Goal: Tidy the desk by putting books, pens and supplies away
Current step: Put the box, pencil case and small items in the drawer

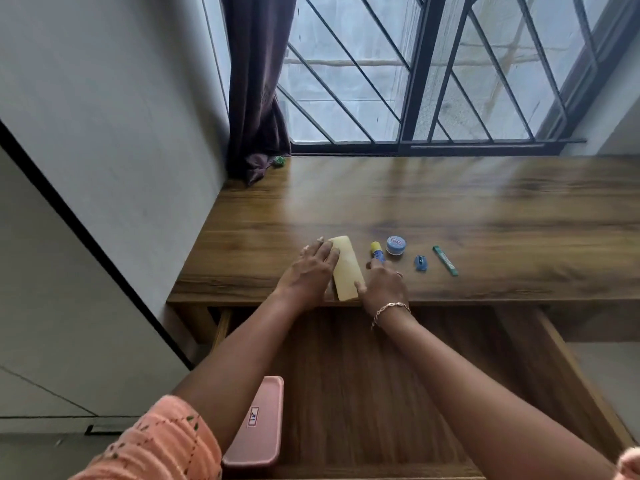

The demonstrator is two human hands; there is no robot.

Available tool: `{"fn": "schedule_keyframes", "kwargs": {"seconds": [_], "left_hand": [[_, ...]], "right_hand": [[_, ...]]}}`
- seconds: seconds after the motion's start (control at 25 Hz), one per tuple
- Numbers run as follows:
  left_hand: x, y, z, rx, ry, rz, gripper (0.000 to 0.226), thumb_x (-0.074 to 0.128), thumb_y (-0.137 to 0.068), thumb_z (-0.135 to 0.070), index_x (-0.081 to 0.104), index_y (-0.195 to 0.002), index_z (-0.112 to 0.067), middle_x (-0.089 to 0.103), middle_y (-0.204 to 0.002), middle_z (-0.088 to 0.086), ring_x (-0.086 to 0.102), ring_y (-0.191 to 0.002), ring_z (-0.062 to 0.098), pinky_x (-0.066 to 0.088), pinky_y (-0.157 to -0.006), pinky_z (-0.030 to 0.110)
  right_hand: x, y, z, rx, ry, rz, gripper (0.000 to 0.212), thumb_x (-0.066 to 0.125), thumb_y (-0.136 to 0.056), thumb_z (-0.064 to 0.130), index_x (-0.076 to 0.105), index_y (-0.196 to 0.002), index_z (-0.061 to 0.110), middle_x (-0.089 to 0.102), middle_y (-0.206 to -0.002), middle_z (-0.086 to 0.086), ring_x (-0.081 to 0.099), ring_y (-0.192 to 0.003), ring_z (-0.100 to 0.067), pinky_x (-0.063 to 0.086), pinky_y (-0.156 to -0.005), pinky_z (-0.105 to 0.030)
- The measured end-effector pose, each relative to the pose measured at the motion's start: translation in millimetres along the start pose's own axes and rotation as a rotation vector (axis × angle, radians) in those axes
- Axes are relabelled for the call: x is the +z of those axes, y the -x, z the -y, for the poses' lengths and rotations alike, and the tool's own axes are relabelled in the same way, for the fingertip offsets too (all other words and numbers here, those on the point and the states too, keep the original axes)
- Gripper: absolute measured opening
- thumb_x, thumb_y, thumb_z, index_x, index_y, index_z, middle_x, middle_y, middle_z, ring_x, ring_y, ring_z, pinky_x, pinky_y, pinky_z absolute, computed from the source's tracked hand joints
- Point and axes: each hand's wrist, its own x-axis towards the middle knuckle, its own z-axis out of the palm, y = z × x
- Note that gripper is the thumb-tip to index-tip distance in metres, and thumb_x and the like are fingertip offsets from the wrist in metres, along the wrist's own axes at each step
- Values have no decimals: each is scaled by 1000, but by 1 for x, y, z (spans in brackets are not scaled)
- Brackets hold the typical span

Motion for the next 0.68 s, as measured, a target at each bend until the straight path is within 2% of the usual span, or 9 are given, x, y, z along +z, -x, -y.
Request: {"fn": "schedule_keyframes", "kwargs": {"seconds": [0.16, 0.36, 0.56, 0.68], "left_hand": [[-2, -31, 19, 112, -24, 31, 69, 38, -88, 7, 12, -149, -10, 10, -158, 11, 9, -146, 26, 17, -118, 36], [2, -49, 25, 187, -12, 109, 67, 48, -92, -6, 17, -149, -22, 14, -157, 11, 13, -145, 26, 20, -117, 35], [2, -52, 24, 198, 7, 45, 55, 41, -94, -7, 31, -145, -24, 31, -147, 13, 32, -136, 28, 32, -110, 36], [-8, -47, 26, 234, 44, 31, 51, 47, -91, -8, 39, -139, -21, 38, -146, 6, 30, -138, 22, 31, -110, 36]], "right_hand": [[6, -20, 15, 2, 42, 64, 55, 60, -85, 40, 48, -123, 1, 46, -130, -19, 48, -118, -32, 39, -97, -35], [14, -25, 22, 27, 65, 114, 71, 66, -78, 46, 42, -128, 1, 46, -128, -18, 48, -118, -30, 40, -95, -35], [12, -27, 18, 25, 34, 121, 61, 67, -78, 37, 47, -124, 3, 51, -125, -16, 50, -116, -29, 42, -91, -33], [2, -23, 13, -55, 67, 134, 55, 67, -77, 36, 51, -120, 6, 54, -124, -13, 51, -113, -27, 41, -86, -32]]}}
